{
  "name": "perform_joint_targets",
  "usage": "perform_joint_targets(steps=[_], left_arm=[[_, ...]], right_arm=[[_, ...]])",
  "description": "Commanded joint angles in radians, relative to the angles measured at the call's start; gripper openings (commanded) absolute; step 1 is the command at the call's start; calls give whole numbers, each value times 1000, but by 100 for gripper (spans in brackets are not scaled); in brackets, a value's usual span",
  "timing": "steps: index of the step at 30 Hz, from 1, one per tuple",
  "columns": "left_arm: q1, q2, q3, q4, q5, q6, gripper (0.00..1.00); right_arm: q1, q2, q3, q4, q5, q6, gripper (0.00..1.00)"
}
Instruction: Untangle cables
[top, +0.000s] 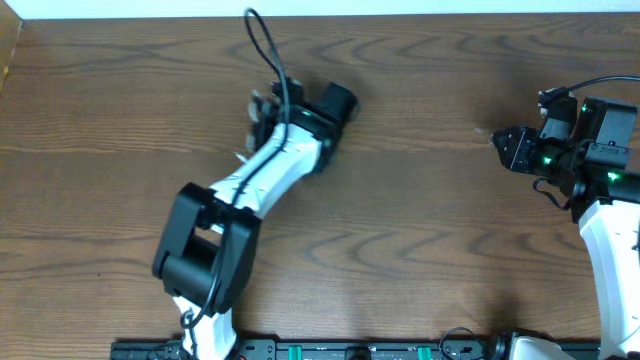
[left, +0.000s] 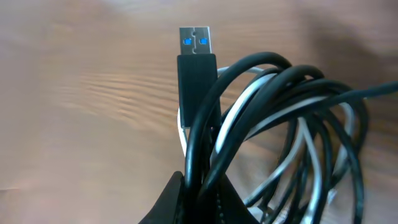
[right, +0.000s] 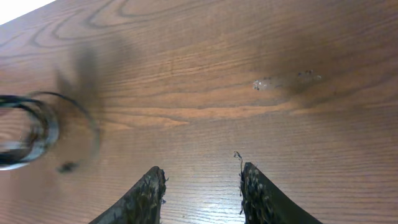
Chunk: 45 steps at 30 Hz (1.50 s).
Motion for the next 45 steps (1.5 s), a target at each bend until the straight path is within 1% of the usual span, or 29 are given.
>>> perform_joint_targets(steps=[1, 3, 5, 9, 10, 11, 14, 15, 17, 18, 21, 24, 26, 31, 35, 39, 45], left_arm=[[-21, 13, -5, 36, 401, -50, 7], [-29, 14, -5, 65, 534, -51, 7], [-41, 14, -5, 86, 588, -51, 7], [-60, 14, -5, 100, 587, -62, 7], [-60, 14, -5, 100, 586, -61, 8], [-60, 14, -5, 99, 586, -61, 11], [-53, 11, -5, 91, 590, -57, 12], [-48, 7, -5, 89, 612, -46, 12], [-29, -10, 2, 92, 748, 26, 10], [-14, -23, 9, 92, 850, 66, 8], [42, -69, 25, 111, 1161, 146, 7], [121, -133, 27, 140, 1433, 145, 7], [151, -152, 27, 141, 1506, 141, 7], [187, -161, 27, 137, 1616, 141, 7], [188, -161, 27, 139, 1635, 141, 8], [188, -161, 27, 140, 1634, 142, 7], [190, -161, 27, 141, 1634, 142, 8]], right_arm=[[3, 2, 6, -2, -9, -18, 38], [3, 2, 6, -2, -9, -18, 38], [3, 2, 6, -2, -9, -18, 38], [3, 2, 6, -3, -9, -18, 38], [3, 2, 6, -5, -9, -18, 38], [3, 2, 6, -5, -9, -18, 38], [3, 2, 6, -8, -14, -18, 40], [4, 2, 6, -7, -27, -18, 40], [7, 2, 6, -2, -74, -18, 41], [12, 2, 6, 2, -102, -18, 41], [46, 2, 6, 20, -166, -18, 41], [122, 2, 6, 53, -220, -16, 41], [168, 2, 6, 76, -220, 0, 41], [284, 3, 6, 166, -219, 63, 41], [359, 16, 6, 223, -205, 110, 38], [389, 41, 6, 236, -154, 146, 37], [388, 84, 6, 237, -151, 160, 36]])
